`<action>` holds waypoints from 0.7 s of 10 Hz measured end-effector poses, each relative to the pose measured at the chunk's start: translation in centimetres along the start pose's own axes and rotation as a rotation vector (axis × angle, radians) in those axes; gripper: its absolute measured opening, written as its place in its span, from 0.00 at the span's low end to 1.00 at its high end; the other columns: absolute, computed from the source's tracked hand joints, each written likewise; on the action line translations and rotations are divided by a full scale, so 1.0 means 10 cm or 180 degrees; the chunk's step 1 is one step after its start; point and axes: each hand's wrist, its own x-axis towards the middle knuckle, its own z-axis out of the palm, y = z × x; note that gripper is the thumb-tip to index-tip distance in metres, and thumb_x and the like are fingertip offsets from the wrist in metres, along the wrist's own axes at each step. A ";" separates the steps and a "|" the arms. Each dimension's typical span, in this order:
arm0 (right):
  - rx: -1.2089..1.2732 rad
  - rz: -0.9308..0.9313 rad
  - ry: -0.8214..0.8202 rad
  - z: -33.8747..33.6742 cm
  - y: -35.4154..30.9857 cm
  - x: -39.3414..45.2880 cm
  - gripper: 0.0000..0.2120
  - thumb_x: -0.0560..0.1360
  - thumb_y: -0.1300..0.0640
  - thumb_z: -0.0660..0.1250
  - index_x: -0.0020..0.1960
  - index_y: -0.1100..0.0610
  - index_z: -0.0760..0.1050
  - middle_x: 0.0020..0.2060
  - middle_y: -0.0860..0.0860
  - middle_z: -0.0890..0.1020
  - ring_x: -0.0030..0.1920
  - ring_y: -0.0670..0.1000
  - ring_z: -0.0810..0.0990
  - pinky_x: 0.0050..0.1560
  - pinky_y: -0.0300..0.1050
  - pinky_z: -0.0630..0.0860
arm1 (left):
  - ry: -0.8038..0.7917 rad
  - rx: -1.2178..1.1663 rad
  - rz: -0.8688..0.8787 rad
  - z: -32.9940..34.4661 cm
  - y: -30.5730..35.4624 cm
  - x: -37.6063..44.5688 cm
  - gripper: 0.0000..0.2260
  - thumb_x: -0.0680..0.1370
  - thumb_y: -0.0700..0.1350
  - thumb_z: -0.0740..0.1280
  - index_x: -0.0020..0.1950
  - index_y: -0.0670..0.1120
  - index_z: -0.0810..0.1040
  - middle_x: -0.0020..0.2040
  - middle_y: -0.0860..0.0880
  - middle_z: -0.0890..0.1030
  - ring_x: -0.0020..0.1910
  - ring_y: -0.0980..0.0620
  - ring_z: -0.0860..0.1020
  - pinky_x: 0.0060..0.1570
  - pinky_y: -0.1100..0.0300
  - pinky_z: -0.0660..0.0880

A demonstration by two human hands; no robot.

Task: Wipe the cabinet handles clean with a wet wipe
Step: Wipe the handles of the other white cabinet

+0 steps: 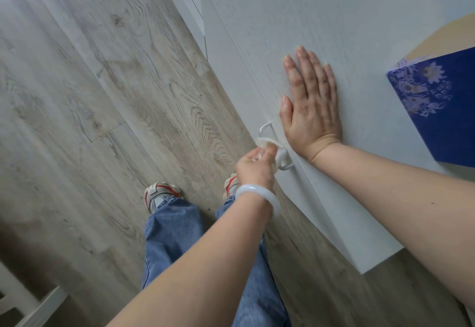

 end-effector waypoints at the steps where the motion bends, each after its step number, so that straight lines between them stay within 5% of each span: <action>1: 0.0018 0.0004 0.0011 0.00 0.00 -0.01 0.29 0.77 0.53 0.55 0.77 0.59 0.59 0.76 0.57 0.60 0.76 0.56 0.57 0.75 0.58 0.53 | -0.0187 0.0117 -0.0262 0.00 -0.20 0.00 0.08 0.66 0.51 0.76 0.32 0.50 0.80 0.38 0.48 0.82 0.43 0.42 0.83 0.56 0.48 0.79; 2: 0.0011 0.0000 0.0025 0.00 0.00 -0.01 0.29 0.77 0.53 0.55 0.77 0.59 0.59 0.76 0.57 0.60 0.76 0.56 0.57 0.75 0.58 0.53 | -0.0419 -0.0001 -0.0182 -0.06 -0.02 0.08 0.10 0.69 0.41 0.77 0.47 0.41 0.81 0.43 0.45 0.82 0.45 0.46 0.81 0.62 0.45 0.76; 3: 0.0002 0.0006 0.0015 0.00 0.00 0.00 0.29 0.77 0.53 0.56 0.77 0.59 0.59 0.76 0.57 0.60 0.76 0.56 0.57 0.75 0.57 0.53 | -0.0329 -0.0087 0.0108 -0.13 0.22 0.18 0.15 0.69 0.41 0.78 0.51 0.45 0.78 0.48 0.48 0.83 0.51 0.48 0.82 0.62 0.50 0.75; 5: 0.0009 0.0002 0.0054 0.01 0.00 0.00 0.29 0.77 0.53 0.56 0.77 0.59 0.59 0.76 0.57 0.60 0.76 0.56 0.58 0.75 0.57 0.53 | -0.0164 -0.0007 0.0008 0.03 -0.08 -0.01 0.13 0.69 0.41 0.77 0.51 0.45 0.79 0.43 0.48 0.82 0.44 0.50 0.80 0.49 0.59 0.77; 7: 0.0029 0.0005 0.0070 0.01 -0.01 -0.01 0.28 0.77 0.53 0.56 0.76 0.59 0.59 0.76 0.57 0.61 0.76 0.56 0.58 0.75 0.57 0.54 | -0.0594 0.0018 0.0019 -0.02 -0.15 0.02 0.13 0.70 0.34 0.75 0.52 0.44 0.79 0.46 0.45 0.83 0.47 0.48 0.81 0.56 0.54 0.78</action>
